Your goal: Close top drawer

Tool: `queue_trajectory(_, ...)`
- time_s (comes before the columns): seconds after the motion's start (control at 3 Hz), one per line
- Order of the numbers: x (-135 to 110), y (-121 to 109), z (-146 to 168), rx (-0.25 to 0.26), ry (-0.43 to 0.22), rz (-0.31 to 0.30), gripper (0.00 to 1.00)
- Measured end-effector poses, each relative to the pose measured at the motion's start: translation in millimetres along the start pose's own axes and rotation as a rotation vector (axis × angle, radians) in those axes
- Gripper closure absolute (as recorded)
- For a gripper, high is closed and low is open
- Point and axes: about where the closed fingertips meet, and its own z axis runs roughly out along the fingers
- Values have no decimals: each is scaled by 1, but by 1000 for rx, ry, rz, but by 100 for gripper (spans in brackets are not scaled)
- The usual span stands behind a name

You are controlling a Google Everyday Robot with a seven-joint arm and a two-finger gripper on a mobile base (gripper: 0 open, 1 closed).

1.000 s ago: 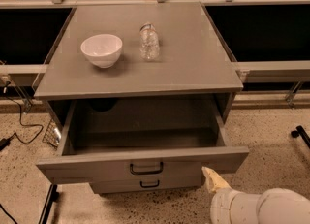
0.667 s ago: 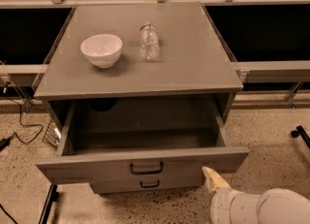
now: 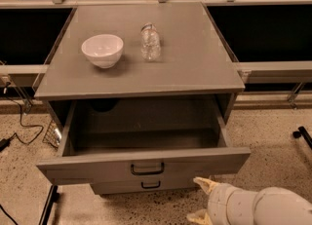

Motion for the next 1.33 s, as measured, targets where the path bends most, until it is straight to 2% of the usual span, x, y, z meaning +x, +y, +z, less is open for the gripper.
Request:
queue_trajectory(0.33, -11, -19, 16, 47, -32, -9, 73)
queue_trajectory(0.67, -16, -33, 23, 85, -48, -16, 96)
queue_trajectory(1.0, -19, -51, 28, 143, -70, -14, 100)
queue_trajectory(1.33, -20, -65, 34, 184, -91, -12, 100)
